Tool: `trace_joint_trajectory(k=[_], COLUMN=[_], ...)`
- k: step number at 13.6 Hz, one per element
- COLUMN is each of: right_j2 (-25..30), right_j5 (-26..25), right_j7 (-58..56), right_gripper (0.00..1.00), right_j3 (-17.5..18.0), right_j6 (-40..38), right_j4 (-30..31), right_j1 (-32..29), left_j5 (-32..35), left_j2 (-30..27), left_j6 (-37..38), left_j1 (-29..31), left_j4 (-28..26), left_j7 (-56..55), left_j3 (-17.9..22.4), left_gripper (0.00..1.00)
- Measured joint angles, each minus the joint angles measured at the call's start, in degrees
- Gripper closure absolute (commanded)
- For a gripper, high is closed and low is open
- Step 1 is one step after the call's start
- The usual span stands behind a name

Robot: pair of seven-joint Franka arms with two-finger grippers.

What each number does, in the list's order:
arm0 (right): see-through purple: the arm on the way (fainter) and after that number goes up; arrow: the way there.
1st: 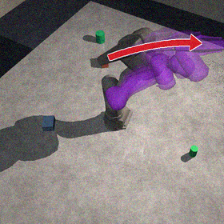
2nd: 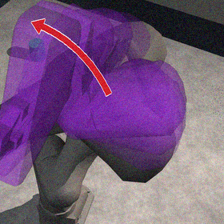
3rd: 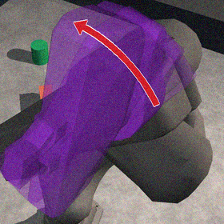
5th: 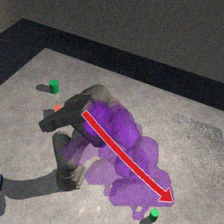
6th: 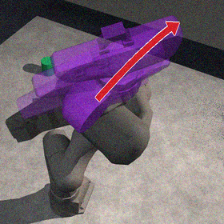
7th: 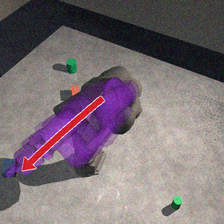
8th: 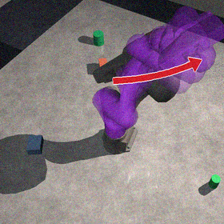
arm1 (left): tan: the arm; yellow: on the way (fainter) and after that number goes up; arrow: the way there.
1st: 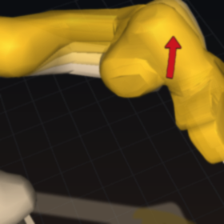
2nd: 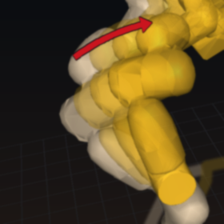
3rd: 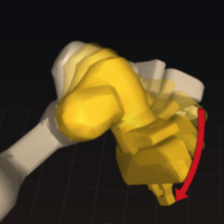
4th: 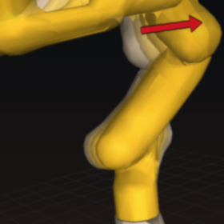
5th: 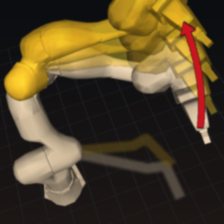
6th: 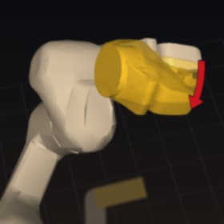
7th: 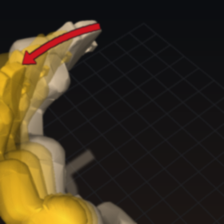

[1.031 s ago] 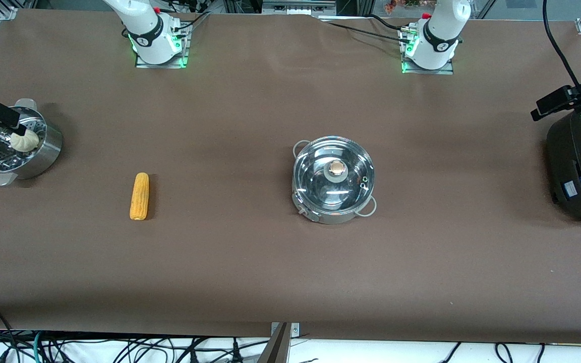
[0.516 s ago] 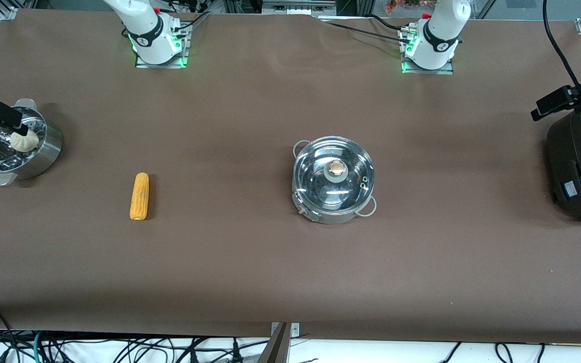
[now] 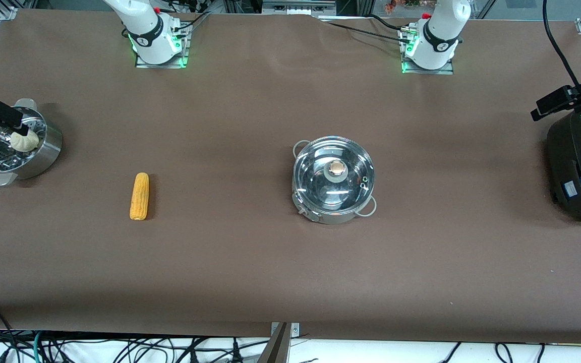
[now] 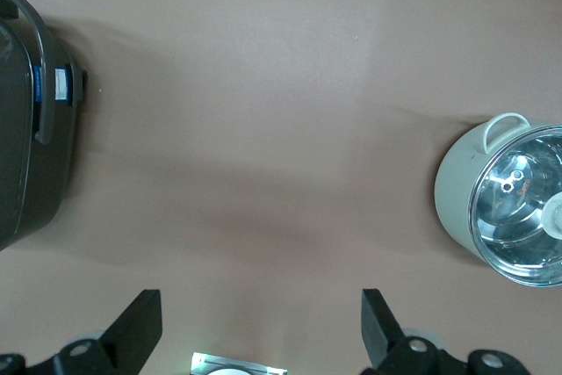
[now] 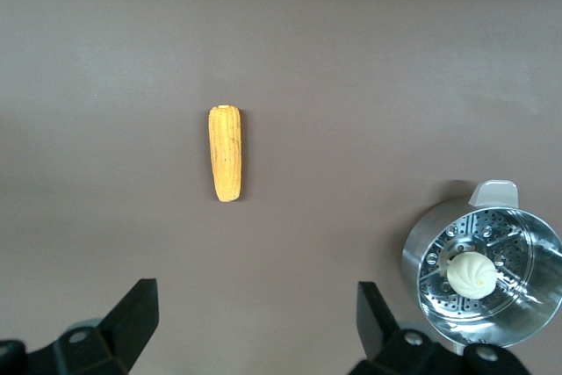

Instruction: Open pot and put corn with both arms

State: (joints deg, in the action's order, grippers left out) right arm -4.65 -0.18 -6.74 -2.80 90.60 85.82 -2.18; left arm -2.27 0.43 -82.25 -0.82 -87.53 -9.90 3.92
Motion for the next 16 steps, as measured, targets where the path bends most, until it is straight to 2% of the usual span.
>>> trace_joint_trajectory(k=[11, 16], right_j2=[-0.1, -3.8], right_j5=[0.0, 0.0], right_j7=[0.0, 0.0], right_gripper=[0.00, 0.00], right_j3=[0.0, -0.1], right_j6=[1.3, 3.6], right_j4=[0.0, 0.3], right_j1=[0.0, -0.1], left_j5=[0.0, 0.0], left_j2=[0.0, 0.0], left_j6=[0.0, 0.0], left_j1=[0.0, 0.0], left_j4=[0.0, 0.0], left_j7=[0.0, 0.0], left_j3=[-0.2, -0.2], left_gripper=[0.00, 0.00])
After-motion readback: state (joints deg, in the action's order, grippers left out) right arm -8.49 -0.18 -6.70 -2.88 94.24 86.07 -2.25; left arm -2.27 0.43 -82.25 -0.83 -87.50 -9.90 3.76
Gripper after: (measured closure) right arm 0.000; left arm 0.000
